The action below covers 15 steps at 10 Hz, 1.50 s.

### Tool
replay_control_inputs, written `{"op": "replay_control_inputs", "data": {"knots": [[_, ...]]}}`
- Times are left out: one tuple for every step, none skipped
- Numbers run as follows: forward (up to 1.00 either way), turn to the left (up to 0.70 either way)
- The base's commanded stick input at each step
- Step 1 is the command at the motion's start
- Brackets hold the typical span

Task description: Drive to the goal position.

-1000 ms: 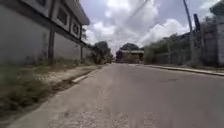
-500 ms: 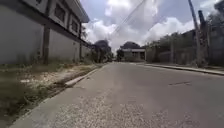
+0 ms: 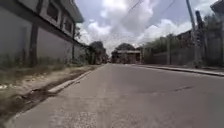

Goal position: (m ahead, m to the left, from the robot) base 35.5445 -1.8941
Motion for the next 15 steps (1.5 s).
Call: {"op": "replay_control_inputs", "data": {"knots": [[1.0,0.0],[1.0,0.0],[1.0,0.0],[1.0,0.0],[1.0,0.0],[1.0,0.0],[0.88,0.0],[0.67,0.0],[0.56,0.0],[0.56,0.0],[0.59,0.0],[0.69,0.0],[0.95,0.0],[0.97,0.0],[0.98,0.0]]}}
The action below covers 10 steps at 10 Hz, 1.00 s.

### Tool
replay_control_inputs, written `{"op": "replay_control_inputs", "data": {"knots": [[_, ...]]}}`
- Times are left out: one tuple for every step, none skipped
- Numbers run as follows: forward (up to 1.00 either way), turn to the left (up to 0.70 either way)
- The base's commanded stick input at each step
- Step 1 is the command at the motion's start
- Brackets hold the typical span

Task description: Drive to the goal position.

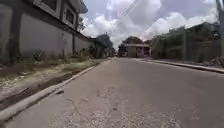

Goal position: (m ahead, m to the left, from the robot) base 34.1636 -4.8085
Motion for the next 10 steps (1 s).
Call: {"op": "replay_control_inputs", "data": {"knots": [[0.99,0.0],[0.99,0.0],[1.0,0.0],[1.0,0.0],[1.0,0.0],[1.0,-0.02],[1.0,-0.02],[1.0,-0.03],[1.0,-0.1],[1.0,-0.34]]}}
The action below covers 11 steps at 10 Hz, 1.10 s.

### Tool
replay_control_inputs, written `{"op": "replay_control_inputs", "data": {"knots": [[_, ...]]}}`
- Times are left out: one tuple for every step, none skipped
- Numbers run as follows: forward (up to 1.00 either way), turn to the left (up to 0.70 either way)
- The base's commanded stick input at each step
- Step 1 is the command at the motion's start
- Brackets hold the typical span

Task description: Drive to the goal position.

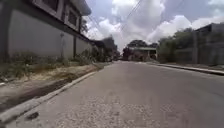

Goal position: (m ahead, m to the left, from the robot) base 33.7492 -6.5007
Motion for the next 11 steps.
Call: {"op": "replay_control_inputs", "data": {"knots": [[1.0,-0.38],[1.0,-0.38],[1.0,-0.38],[1.0,-0.37],[1.0,-0.2],[1.0,0.0],[1.0,0.0],[1.0,0.0],[1.0,0.0],[1.0,0.0],[1.0,0.0]]}}
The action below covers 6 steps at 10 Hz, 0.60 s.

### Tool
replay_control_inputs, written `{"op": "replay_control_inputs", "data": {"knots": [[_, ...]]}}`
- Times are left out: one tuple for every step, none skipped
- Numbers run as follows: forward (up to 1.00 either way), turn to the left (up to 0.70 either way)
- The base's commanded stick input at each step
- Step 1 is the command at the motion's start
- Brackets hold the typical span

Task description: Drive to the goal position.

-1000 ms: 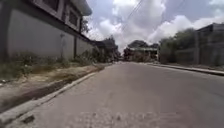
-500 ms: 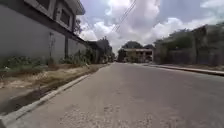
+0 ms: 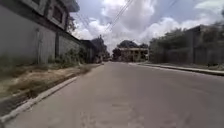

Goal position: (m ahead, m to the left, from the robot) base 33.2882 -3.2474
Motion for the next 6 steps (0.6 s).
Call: {"op": "replay_control_inputs", "data": {"knots": [[1.0,0.0],[1.0,0.0],[1.0,0.0],[1.0,0.0],[1.0,0.0],[1.0,0.0]]}}
